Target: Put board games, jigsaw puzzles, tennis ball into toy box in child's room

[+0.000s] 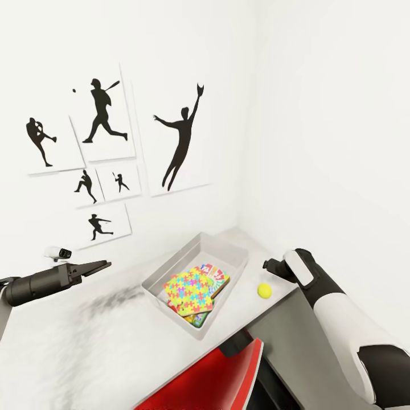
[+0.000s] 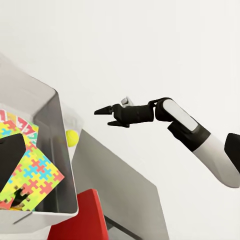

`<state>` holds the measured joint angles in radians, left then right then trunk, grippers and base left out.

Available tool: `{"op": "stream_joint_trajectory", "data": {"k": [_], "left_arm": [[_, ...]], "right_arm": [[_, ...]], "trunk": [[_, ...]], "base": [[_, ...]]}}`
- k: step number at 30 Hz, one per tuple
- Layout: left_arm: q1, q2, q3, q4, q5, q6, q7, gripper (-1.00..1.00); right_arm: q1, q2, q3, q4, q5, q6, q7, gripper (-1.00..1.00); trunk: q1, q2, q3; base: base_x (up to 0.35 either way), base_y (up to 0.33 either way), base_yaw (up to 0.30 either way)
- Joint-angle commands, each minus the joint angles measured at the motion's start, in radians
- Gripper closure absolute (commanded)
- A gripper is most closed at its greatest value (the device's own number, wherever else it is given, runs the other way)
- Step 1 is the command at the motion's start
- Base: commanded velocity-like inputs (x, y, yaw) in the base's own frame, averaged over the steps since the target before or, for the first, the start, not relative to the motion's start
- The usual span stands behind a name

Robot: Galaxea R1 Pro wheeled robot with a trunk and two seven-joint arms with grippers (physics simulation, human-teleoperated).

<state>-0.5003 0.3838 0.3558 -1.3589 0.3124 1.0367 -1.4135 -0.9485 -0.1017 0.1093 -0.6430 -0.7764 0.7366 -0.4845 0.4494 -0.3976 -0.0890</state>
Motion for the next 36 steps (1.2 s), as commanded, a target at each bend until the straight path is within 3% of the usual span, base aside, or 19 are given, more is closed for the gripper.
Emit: {"op": "stream_joint_trajectory", "data": {"k": [1,19,23,25,29,36], "left_arm": [[-0.001,0.0,0.0,0.0,0.002,0.011,-0.002,-1.0],[-0.001,0.001,0.0,0.0,0.001,0.011,-0.001,-1.0],[-0.001,0.001,0.0,0.0,0.001,0.011,-0.001,-1.0],[-0.001,0.001,0.0,0.0,0.001,0.011,-0.001,-1.0],[-0.001,0.001,0.0,0.0,0.001,0.011,-0.001,-1.0],[-0.001,0.001,0.001,0.0,0.001,0.011,-0.001,-1.0]], "right_arm": [[-0.001,-0.002,0.006,-0.001,-0.01,0.001,-0.009,-1.0],[-0.004,0.004,0.006,-0.003,-0.006,-0.001,-0.011,-1.0],[-0.009,0.009,0.006,-0.004,0.028,-0.003,-0.012,-1.0],[-0.011,0.012,0.004,-0.004,0.08,-0.005,-0.012,-1.0],[-0.011,0.016,0.002,-0.003,0.144,-0.009,-0.011,-1.0],[-0.012,0.017,0.001,-0.004,0.163,-0.011,-0.011,-1.0]], "trunk": [[0.001,-0.002,-0.004],[0.001,-0.002,-0.034],[0.001,-0.002,-0.04],[0.001,-0.002,-0.043],[0.001,-0.002,-0.05],[0.001,-0.002,-0.061]], "base": [[0.0,0.0,0.0],[0.0,0.0,0.0],[0.0,0.0,0.0],[0.0,0.0,0.0],[0.0,0.0,0.0],[0.0,0.0,0.0]]}}
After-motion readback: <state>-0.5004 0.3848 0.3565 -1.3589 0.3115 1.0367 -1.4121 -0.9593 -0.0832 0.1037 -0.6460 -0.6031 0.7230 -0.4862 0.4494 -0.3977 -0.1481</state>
